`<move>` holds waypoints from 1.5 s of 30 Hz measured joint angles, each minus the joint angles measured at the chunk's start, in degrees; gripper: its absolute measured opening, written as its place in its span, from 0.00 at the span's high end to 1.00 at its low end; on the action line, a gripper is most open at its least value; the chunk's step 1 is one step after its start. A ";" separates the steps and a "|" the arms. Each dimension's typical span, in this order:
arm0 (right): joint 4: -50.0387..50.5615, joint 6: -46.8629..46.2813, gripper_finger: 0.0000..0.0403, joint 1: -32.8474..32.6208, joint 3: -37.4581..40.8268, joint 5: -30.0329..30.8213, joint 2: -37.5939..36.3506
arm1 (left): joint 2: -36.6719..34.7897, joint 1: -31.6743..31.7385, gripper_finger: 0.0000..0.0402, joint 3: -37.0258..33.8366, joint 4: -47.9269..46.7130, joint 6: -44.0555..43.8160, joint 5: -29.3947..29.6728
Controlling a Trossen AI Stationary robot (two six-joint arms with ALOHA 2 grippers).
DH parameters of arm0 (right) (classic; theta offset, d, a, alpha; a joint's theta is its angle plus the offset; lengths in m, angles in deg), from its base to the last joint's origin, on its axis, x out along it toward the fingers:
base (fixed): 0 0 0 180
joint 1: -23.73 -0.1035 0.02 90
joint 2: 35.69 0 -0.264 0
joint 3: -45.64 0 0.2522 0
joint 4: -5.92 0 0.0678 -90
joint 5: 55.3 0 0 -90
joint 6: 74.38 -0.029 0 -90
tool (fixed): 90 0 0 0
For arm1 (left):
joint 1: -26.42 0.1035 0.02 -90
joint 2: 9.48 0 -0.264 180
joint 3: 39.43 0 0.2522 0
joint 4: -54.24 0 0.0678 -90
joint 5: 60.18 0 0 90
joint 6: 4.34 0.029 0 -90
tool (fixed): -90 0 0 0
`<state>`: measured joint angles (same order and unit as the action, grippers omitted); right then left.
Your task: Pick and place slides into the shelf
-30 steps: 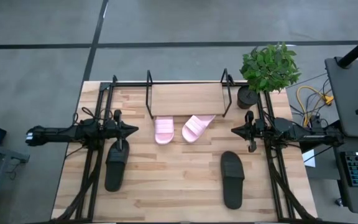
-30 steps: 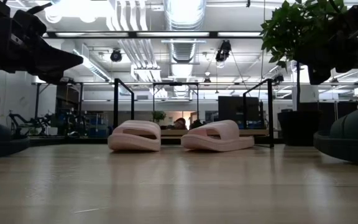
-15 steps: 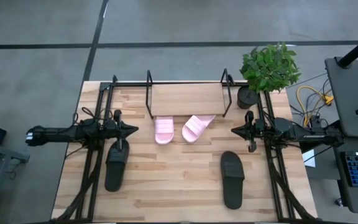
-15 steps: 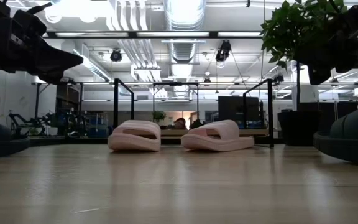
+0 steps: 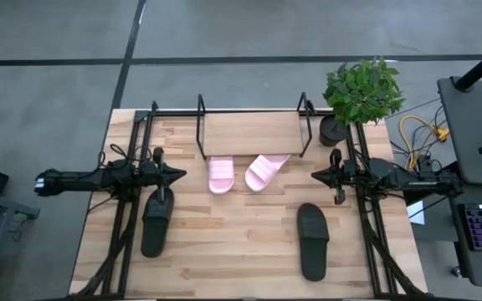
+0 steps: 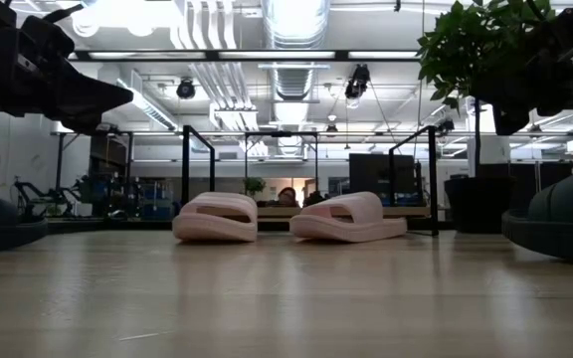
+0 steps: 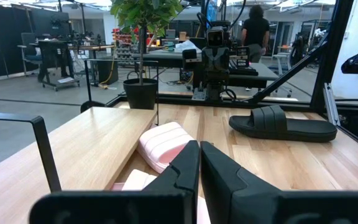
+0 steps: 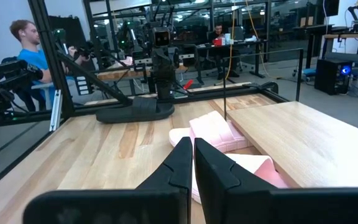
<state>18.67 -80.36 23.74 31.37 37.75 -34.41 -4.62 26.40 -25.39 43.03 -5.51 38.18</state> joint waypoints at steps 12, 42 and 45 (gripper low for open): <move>-2.37 0.34 0.98 0.02 0.00 0.02 0.02 | 0.00 0.02 1.00 0.00 2.27 0.64 0.04; 3.67 5.78 0.61 -1.88 -33.83 7.90 45.96 | 8.19 0.02 0.51 5.81 16.03 6.03 3.82; 4.99 5.40 0.62 -2.54 -37.81 12.10 51.53 | 7.53 0.02 0.51 5.81 15.04 5.99 4.09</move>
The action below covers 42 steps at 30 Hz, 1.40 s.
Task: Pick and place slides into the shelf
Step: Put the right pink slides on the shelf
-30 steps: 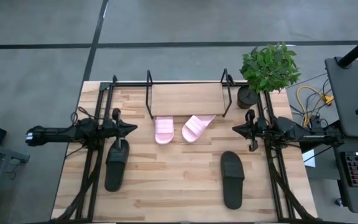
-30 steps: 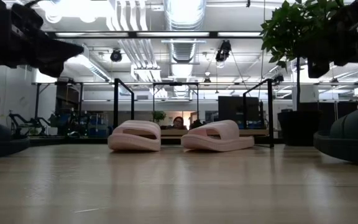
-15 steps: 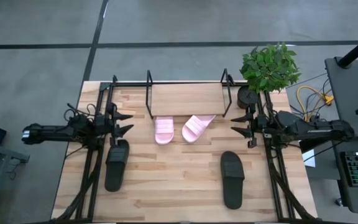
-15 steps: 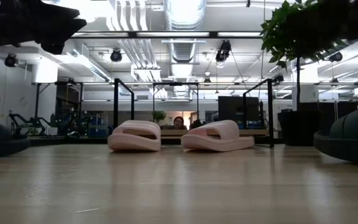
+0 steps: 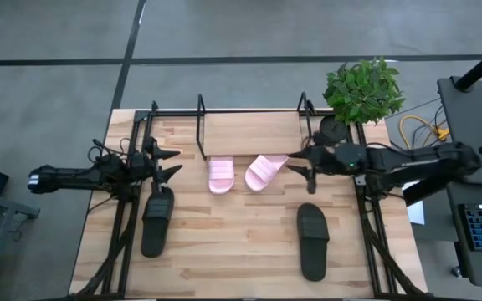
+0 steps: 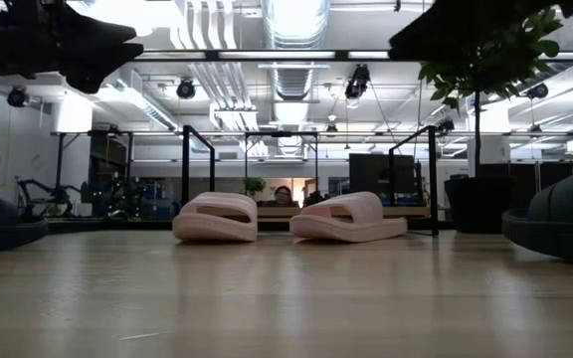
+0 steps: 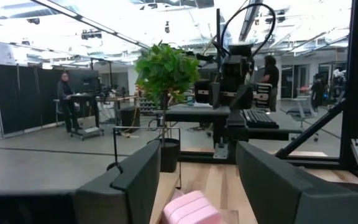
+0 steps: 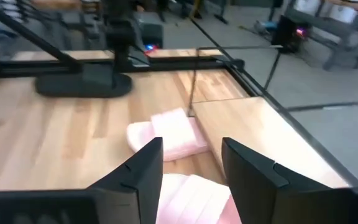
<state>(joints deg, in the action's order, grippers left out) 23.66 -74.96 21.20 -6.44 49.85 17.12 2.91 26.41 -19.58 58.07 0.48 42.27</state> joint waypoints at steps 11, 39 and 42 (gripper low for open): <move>8.29 -3.47 0.65 -3.97 -11.40 3.76 15.44 | -2.83 -0.02 0.51 0.02 -6.04 -0.15 -0.04; 33.23 -20.37 0.65 -14.71 -34.76 30.76 53.96 | -4.31 -0.02 0.51 0.11 -11.25 0.42 0.04; 33.48 -20.03 0.61 -14.51 -35.58 31.59 56.29 | -4.20 -0.02 0.51 0.11 -11.24 0.46 0.04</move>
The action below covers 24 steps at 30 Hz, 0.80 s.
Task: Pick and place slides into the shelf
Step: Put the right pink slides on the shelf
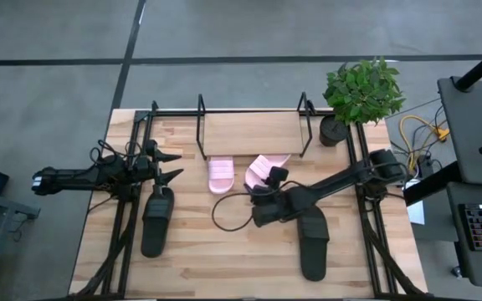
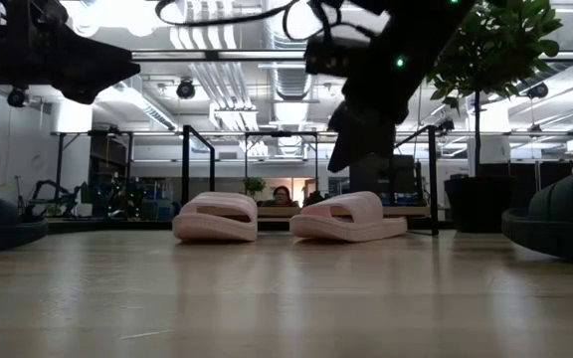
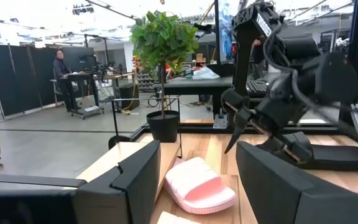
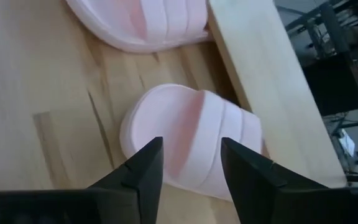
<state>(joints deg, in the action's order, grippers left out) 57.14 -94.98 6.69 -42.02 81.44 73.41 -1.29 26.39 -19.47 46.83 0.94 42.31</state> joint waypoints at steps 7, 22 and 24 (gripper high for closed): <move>0.03 -0.15 0.54 1.82 -0.95 -0.01 5.08 | -0.03 0.00 0.51 0.00 -0.13 0.00 0.00; 0.81 1.10 0.54 7.11 -1.34 0.04 7.30 | -0.09 0.00 0.51 0.00 -1.16 0.00 0.00; 0.84 1.13 0.54 7.77 -1.27 -0.14 7.30 | -0.09 0.00 0.51 0.00 -1.17 0.00 -0.01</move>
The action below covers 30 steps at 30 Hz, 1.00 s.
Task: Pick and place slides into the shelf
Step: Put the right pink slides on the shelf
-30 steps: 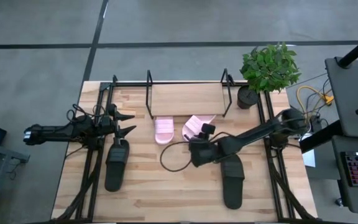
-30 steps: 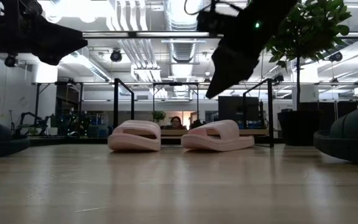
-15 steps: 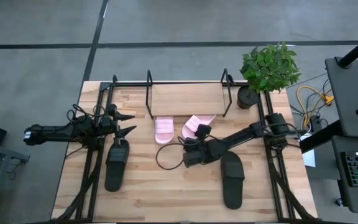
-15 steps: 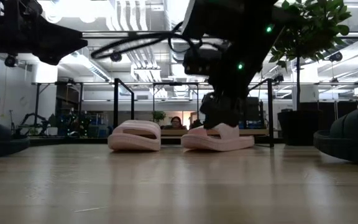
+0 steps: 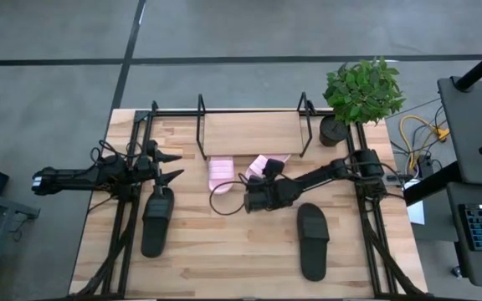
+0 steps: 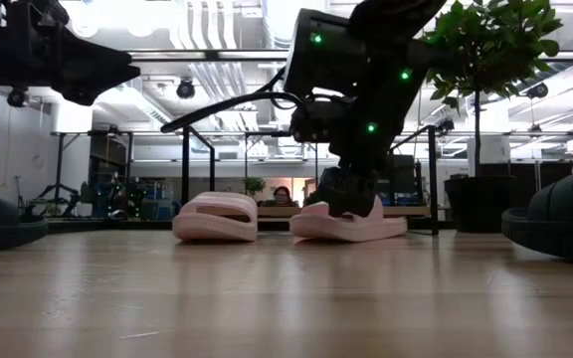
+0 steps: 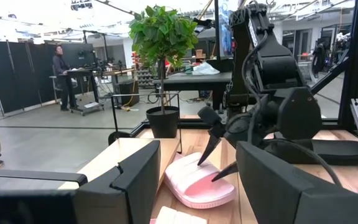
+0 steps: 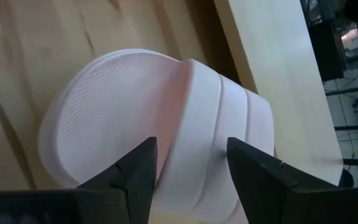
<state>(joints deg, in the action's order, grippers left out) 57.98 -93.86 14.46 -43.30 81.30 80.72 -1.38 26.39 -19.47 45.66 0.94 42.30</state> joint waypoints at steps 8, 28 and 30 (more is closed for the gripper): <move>0.37 0.03 0.59 0.64 0.09 -0.08 0.00 | -0.02 0.00 0.51 -0.02 -0.13 0.00 0.01; 1.28 -0.45 0.98 -0.18 -0.97 -3.26 -0.01 | -0.01 0.01 0.51 -0.02 -0.20 0.02 -0.01; 1.87 -0.45 0.98 -0.89 -2.15 -3.95 -0.01 | 0.00 0.01 0.51 -0.04 -0.20 0.00 -0.01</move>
<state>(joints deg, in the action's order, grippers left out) 59.85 -94.31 13.58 -45.44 77.35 80.71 -1.38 26.40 -19.51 45.46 0.94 42.29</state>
